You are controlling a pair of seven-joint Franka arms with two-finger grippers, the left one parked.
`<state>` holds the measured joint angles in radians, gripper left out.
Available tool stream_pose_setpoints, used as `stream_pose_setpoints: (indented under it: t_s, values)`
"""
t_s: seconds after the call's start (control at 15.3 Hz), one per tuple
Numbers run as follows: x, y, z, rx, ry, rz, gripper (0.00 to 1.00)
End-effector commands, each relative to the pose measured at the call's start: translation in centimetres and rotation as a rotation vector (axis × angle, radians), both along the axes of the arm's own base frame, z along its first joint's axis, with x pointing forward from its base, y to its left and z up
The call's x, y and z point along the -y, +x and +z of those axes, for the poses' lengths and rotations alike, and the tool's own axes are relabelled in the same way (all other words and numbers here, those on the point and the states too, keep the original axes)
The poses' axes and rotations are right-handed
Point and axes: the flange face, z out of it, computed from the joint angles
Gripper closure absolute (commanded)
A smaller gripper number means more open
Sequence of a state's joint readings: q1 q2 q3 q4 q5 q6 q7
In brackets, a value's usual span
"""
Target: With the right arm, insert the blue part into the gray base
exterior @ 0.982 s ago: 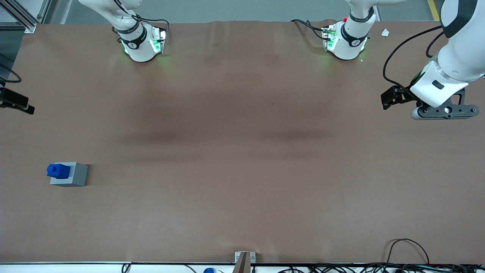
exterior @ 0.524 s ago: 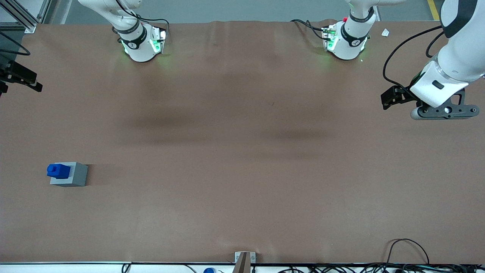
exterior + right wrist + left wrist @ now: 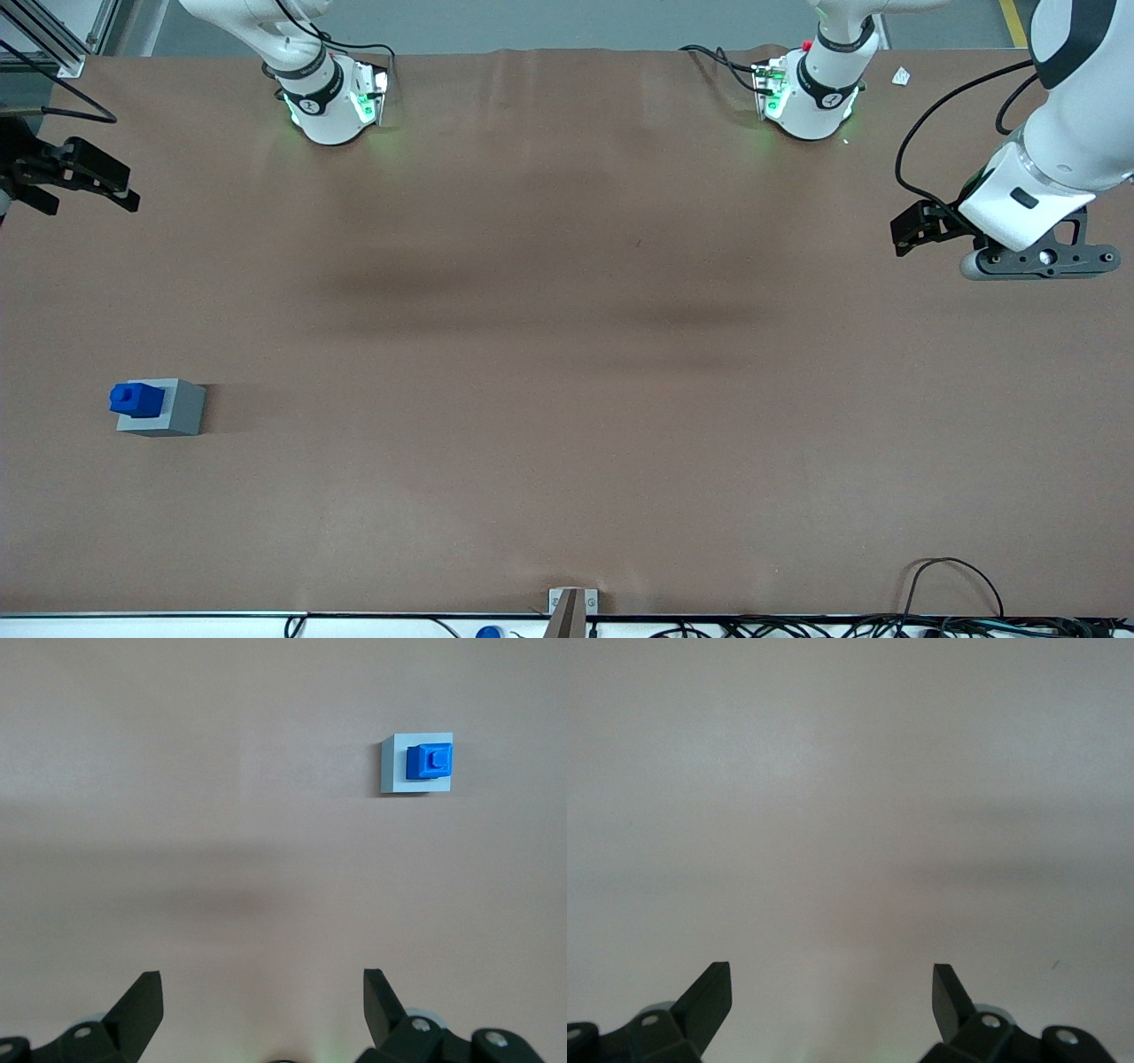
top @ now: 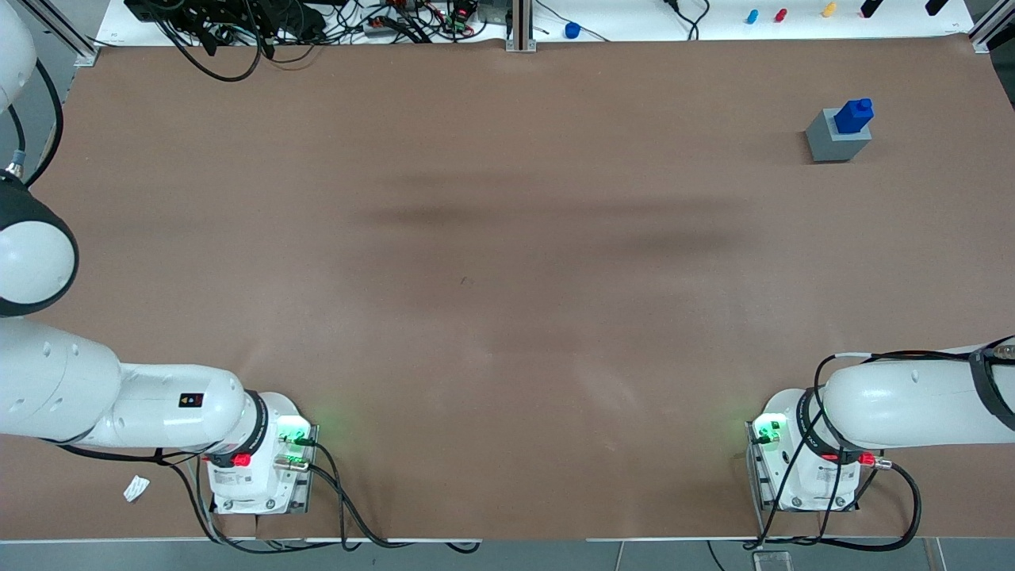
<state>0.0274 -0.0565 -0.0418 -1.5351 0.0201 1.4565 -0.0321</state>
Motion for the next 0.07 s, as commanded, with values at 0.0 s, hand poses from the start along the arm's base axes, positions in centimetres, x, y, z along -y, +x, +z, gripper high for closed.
stream_pose_setpoints:
  t_s: [0.0]
  values:
    - [0.07,-0.68,1.14,0.025,0.002,-0.013,0.00]
